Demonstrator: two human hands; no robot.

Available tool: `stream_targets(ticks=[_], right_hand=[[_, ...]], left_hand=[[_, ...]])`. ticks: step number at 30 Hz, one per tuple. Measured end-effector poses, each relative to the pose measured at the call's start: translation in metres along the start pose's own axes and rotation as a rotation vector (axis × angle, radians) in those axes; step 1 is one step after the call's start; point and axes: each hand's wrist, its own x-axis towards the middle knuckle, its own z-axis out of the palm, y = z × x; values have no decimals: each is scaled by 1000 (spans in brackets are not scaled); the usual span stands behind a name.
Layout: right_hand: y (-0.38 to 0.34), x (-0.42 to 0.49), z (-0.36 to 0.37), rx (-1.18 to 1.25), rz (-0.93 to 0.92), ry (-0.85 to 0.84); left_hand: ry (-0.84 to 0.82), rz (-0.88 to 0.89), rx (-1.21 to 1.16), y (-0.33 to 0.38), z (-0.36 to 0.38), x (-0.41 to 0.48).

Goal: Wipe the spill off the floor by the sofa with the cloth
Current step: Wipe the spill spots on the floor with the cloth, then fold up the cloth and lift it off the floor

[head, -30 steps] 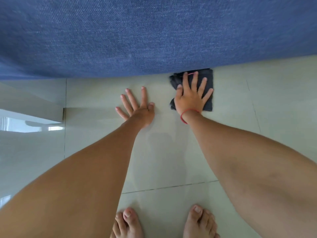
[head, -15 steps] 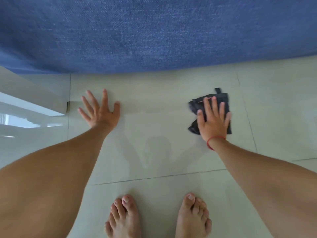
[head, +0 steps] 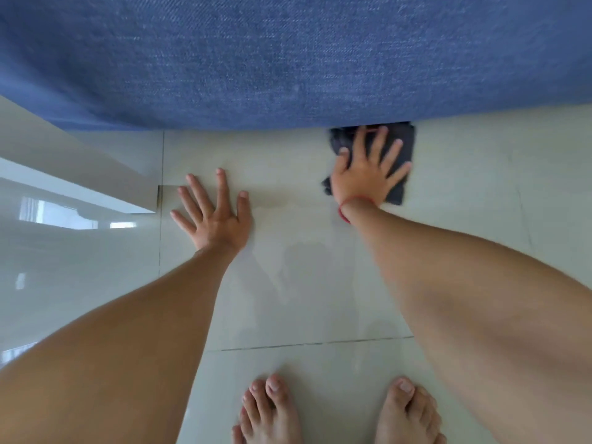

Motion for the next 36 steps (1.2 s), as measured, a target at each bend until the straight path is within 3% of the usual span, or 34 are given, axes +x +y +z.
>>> stream_targets(ticks=[5,11,13,16,22,24,29,33,36], right_hand=[[-55,-56,27,26,-351,-80],[25,-80,13,-48,-720,-128],[56,-74,4,-79,-676,-111],[67,-56,-5,-110,-452,-103],[-13,-19,7,16,-32,-47],[-35,-25,14,36,-53,-53],[-39,-63,16,15,-299,-149],[-17,-79,-1,166,-398,-315],[0,-69,-16,393,-297,-99]], left_hand=[[-82,-5,-4,-2,-7,3],[-189,-20,-21,-3,-17,7],[-205,-18,-22,-3,-18,6],[-210,-18,-15,-4,-18,7],[-204,-15,5,-4,-15,9],[-198,-11,2,-4,-14,9],[-198,-24,-7,-3,-16,6],[49,-35,-133,15,-21,-3],[110,-67,-188,48,-31,-14]])
